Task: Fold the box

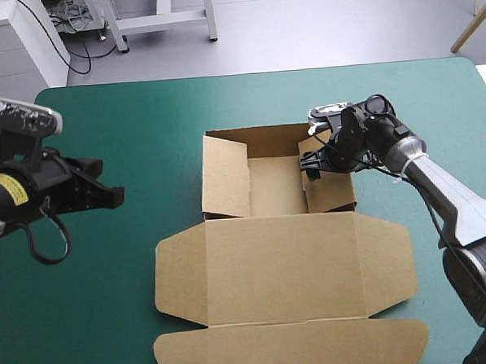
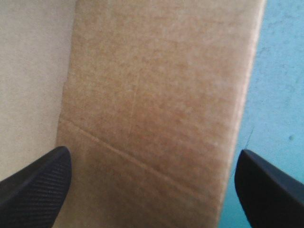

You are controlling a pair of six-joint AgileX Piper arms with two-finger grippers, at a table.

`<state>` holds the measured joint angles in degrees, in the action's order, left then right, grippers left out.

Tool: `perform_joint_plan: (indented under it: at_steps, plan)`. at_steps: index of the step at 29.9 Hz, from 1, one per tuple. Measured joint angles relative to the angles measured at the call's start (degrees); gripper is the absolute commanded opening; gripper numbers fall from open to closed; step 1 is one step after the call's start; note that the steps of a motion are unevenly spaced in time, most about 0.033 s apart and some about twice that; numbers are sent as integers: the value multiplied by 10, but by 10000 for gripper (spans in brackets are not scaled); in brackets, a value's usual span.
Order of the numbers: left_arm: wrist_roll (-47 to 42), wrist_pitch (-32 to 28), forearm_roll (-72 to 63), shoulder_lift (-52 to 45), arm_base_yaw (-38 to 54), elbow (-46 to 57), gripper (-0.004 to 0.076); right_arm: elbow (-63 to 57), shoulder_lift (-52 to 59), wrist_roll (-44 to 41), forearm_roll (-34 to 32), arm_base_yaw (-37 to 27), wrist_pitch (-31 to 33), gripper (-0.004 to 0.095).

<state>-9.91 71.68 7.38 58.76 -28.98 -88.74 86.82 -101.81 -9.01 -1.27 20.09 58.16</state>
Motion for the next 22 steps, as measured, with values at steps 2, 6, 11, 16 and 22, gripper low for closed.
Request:
perform_joint_plan:
  at_steps: [2, 6, 11, 16, 22]
  plan:
    - [0, 0, 1, -29, 0, 34, -10, 0, -14, -4, 1, 0, -2, 854]
    - [0, 0, 4, -91, 0, 86, -10, -1, -26, -4, 5, 0, -8, 850]
    - [0, 0, 5, -158, 0, 119, -10, -1, -27, -8, 8, 0, -10, 655]
    - [0, 0, 5, -192, 0, 122, -10, -1, -27, -10, 9, 0, -7, 36]
    - [0, 0, 8, -201, 0, 126, -10, -1, -22, -12, 7, -4, -12, -19]
